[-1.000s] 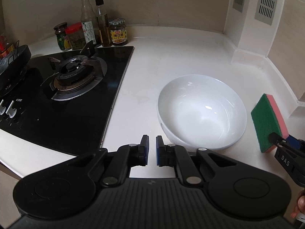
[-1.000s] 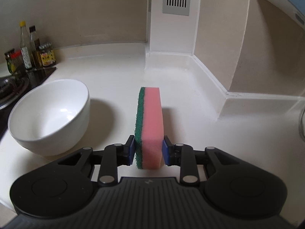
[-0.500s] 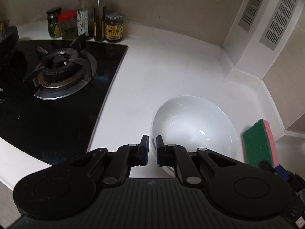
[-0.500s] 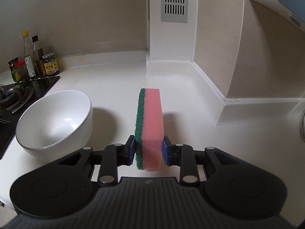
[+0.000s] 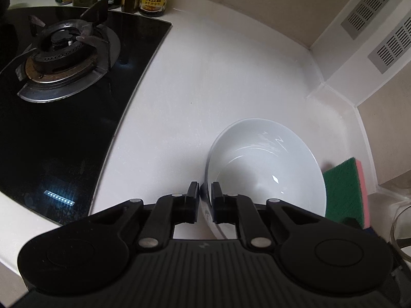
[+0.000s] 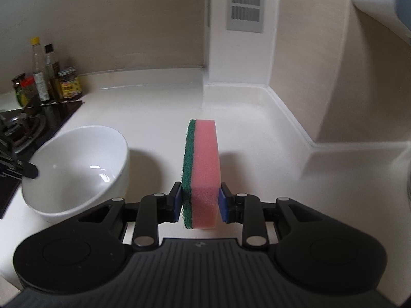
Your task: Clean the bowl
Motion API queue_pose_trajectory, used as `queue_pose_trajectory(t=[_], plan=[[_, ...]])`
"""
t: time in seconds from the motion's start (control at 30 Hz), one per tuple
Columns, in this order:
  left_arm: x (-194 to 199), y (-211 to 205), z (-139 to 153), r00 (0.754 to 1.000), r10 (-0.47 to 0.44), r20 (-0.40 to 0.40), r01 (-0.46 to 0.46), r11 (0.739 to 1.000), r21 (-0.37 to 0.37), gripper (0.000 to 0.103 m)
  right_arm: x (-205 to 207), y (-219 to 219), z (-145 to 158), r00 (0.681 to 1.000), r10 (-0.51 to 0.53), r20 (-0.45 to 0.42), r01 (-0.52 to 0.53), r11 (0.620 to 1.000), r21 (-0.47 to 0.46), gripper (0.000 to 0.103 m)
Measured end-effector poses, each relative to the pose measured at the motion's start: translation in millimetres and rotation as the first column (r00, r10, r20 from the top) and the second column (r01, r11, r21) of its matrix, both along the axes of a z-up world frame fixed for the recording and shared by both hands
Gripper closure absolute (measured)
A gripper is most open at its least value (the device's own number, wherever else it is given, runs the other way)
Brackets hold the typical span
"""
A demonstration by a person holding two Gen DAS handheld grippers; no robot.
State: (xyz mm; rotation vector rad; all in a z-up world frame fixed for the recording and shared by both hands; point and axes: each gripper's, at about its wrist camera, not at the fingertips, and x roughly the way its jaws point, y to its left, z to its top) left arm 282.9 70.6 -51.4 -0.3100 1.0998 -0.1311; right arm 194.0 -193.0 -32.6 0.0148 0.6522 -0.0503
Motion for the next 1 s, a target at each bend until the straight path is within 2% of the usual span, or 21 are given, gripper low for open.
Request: queue_pose_trajectory(t=[0.1,0.17,0.2,0.27,0.37,0.4,0.47,0.57,0.63,0.67,0.7,0.77,0.8,0.9,1.0], plan=[[6.8,-9.2,0.4,0.995,-0.091,0.027,0.089,0.992,0.085,0.094,15.4,-10.7,35.5,0.988,0.152,-0.012,-0.151,0.986,0.067,0.078],[10.8,-13.1,0.6,0.988,-0.151,0.042,0.144,0.981,0.132,0.095,28.2,-14.1,67.8,0.956,0.289,-0.040,-0.284,0.954,0.098,0.078],[13.3,-14.0,0.6,0.983,-0.179,0.048,0.170,0.974,0.150,0.095,34.7,-10.7,83.1,0.934,0.351,-0.069,-0.345,0.935,0.085,0.078],[20.1,-10.6,0.1,0.974,-0.222,0.050,0.213,0.966,0.146,0.096,49.1,3.3,106.9,0.870,0.460,-0.177,-0.459,0.887,0.053,0.078],[30.7,0.5,-0.3,0.968,-0.249,0.028,0.246,0.966,0.083,0.096,71.6,31.3,124.4,0.732,0.586,-0.348,-0.602,0.795,0.074,0.078],[31.8,3.1,0.2,0.968,-0.251,0.017,0.250,0.966,0.066,0.096,78.8,43.2,124.7,0.696,0.604,-0.388,-0.627,0.775,0.080,0.078],[32.0,6.9,-0.1,0.965,-0.263,0.016,0.261,0.964,0.052,0.096,92.9,66.8,119.6,0.623,0.627,-0.467,-0.675,0.733,0.084,0.078],[29.0,4.8,0.2,0.960,-0.280,0.027,0.277,0.958,0.074,0.096,111.0,102.8,97.8,0.509,0.625,-0.592,-0.736,0.672,0.076,0.078],[28.5,2.8,0.4,0.957,-0.288,0.026,0.285,0.954,0.090,0.096,118.6,123.6,83.8,0.456,0.608,-0.650,-0.772,0.633,0.051,0.078],[28.3,1.9,0.6,0.955,-0.295,0.027,0.291,0.952,0.097,0.096,124.2,133.9,75.7,0.419,0.600,-0.682,-0.796,0.604,0.042,0.078],[28.3,1.7,0.8,0.954,-0.299,0.027,0.295,0.950,0.100,0.096,128.5,138.5,70.3,0.398,0.595,-0.698,-0.811,0.583,0.035,0.078],[27.6,2.0,1.4,0.953,-0.302,0.029,0.298,0.949,0.099,0.096,138.1,146.5,64.0,0.379,0.586,-0.716,-0.832,0.555,0.015,0.078],[28.0,2.3,1.2,0.952,-0.306,0.030,0.301,0.948,0.100,0.096,145.7,150.6,63.1,0.379,0.591,-0.712,-0.843,0.538,-0.002,0.078],[28.1,3.2,0.6,0.951,-0.306,0.035,0.301,0.948,0.100,0.096,160.1,152.4,69.5,0.394,0.631,-0.668,-0.852,0.524,-0.008,0.078],[28.5,3.3,0.6,0.958,-0.285,0.031,0.281,0.955,0.094,0.096,162.0,153.2,67.0,0.369,0.684,-0.630,-0.876,0.483,0.011,0.078]])
